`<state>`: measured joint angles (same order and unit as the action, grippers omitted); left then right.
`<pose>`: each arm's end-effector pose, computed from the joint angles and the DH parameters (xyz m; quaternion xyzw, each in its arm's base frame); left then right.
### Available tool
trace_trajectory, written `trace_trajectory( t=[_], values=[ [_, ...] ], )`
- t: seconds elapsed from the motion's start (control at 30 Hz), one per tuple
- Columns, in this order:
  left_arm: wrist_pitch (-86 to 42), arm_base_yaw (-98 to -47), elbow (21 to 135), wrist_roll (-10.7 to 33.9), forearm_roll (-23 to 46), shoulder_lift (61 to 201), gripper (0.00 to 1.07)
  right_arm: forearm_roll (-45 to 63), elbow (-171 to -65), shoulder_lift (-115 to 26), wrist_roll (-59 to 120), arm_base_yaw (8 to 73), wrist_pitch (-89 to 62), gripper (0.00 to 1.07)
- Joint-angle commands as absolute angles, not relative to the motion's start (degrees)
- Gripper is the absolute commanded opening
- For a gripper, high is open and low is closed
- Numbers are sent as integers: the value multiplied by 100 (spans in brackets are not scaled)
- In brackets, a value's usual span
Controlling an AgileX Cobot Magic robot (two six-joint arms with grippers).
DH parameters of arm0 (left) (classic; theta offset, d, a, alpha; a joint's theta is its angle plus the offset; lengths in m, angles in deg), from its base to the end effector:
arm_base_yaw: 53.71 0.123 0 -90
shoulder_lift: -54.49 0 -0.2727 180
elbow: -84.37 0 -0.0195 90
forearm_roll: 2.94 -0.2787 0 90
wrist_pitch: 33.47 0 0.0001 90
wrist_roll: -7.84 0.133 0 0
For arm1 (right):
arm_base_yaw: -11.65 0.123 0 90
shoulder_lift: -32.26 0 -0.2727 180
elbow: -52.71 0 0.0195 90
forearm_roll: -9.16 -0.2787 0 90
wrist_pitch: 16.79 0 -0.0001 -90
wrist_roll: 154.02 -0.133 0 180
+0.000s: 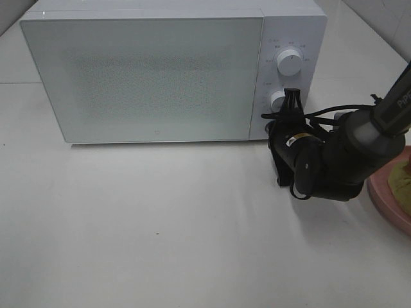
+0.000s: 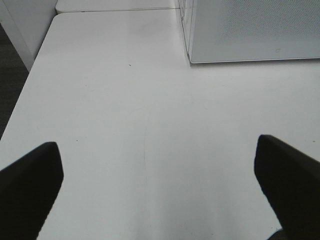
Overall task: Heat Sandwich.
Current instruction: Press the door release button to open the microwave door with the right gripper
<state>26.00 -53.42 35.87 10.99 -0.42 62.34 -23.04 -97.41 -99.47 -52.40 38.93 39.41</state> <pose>0.0707 -0.0047 0.2730 0.0217 0.8467 -0.0060 0.5315 0.3825 0.1310 0.0274 0.5664 0.5764 0.4096 0.4233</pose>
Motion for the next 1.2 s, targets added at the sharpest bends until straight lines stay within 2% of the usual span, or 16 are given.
trace_trajectory(
  t=[0.03,0.9,1.2],
  values=[
    [2594,-5342,3575,1094,-8,6188,102,-2224,-10182,-9873,-5102,3664,5311,0],
    [2594,-5342,3575,1094,-8,6188,102,-1949,-10440,-9855,-5016,3589,4738,0],
    [2594,-5342,3575,1094,-8,6188,102,-1846,-10171,-9666,-5022,3589,4360,0]
  ],
)
